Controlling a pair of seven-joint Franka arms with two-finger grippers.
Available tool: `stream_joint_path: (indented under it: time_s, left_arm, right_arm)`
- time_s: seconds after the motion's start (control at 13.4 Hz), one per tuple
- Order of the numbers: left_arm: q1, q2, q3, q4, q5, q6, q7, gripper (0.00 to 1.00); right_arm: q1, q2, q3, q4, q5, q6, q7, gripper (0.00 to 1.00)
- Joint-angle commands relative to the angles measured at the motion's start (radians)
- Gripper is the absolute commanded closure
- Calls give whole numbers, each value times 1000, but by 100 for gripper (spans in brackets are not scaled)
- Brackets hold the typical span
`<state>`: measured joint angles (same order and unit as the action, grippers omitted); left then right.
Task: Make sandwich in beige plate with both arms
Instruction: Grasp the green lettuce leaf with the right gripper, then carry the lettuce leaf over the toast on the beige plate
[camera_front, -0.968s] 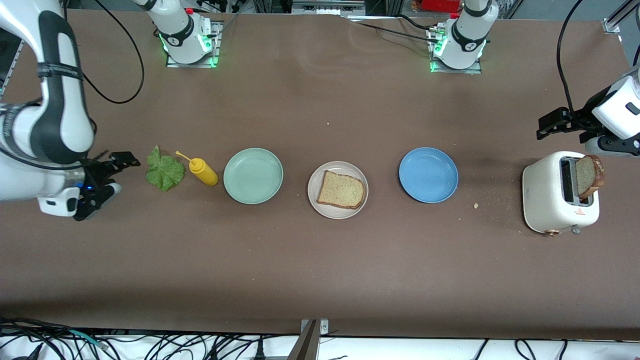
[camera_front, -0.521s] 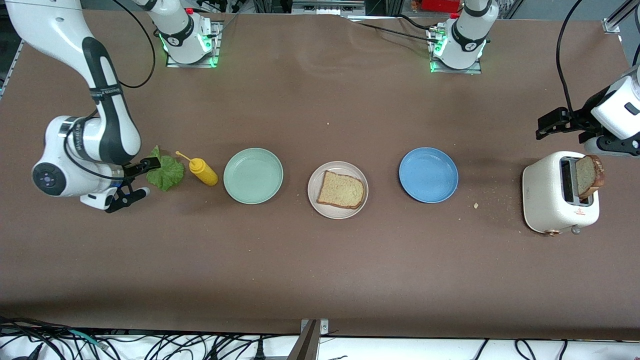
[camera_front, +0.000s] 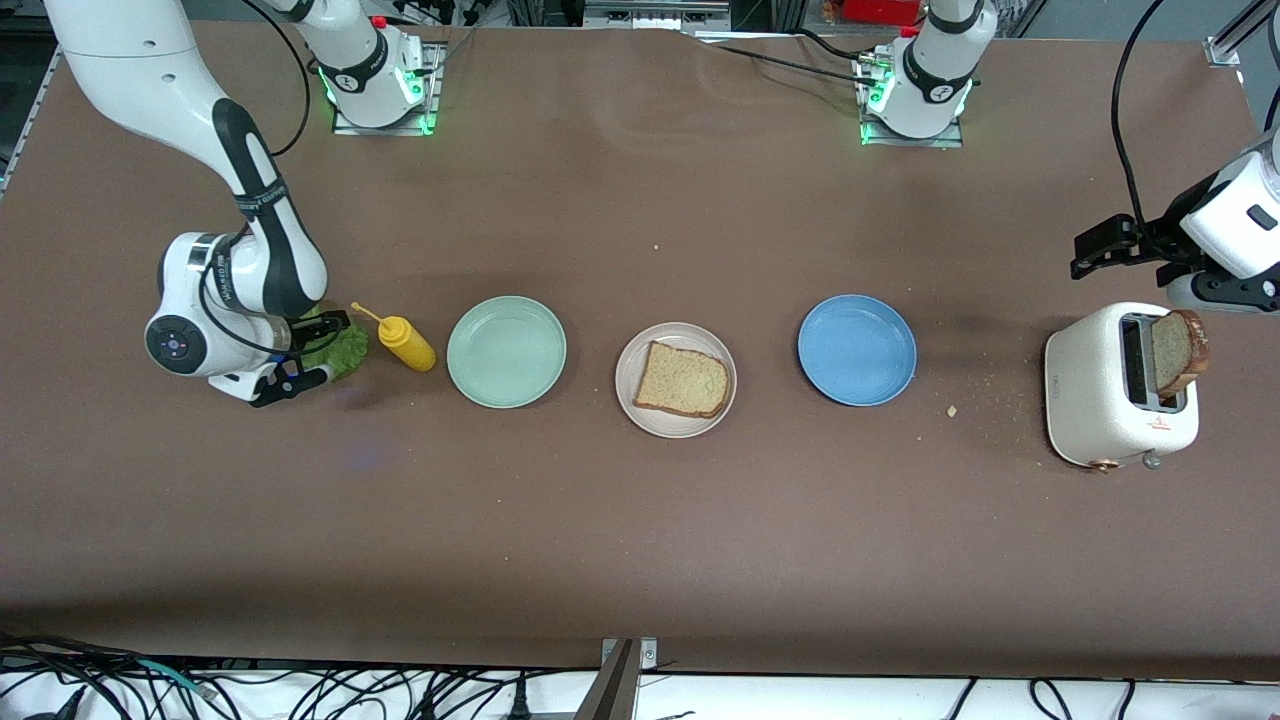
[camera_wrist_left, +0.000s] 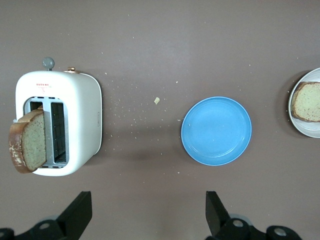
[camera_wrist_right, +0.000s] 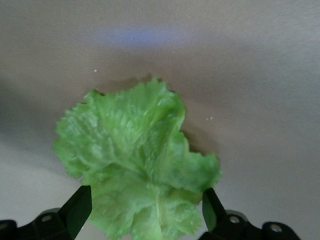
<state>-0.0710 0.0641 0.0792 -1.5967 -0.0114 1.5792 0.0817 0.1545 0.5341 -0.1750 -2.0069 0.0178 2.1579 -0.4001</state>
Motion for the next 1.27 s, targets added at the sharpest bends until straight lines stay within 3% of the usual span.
stream_joint_path:
  time_s: [0.0, 0.07, 0.15, 0.6, 1.19]
  left_arm:
    - [-6, -4, -1, -3, 22, 2, -2, 0]
    - [-7, -4, -1, -3, 22, 2, -2, 0]
    - [-7, -3, -1, -3, 22, 2, -2, 0]
    - [-7, 3, -1, -3, 22, 2, -2, 0]
    - [-7, 3, -1, -2, 22, 1, 0, 0]
  right_arm:
    - [8, 0, -5, -27, -19, 39, 18, 69]
    - [8, 0, -5, -24, -19, 37, 20, 96]
    - [7, 0, -5, -24, -19, 37, 33, 100]
    - [11, -10, -6, 23, -19, -15, 41, 100]
    - [11, -10, -6, 389, -48, -389, 46, 100]
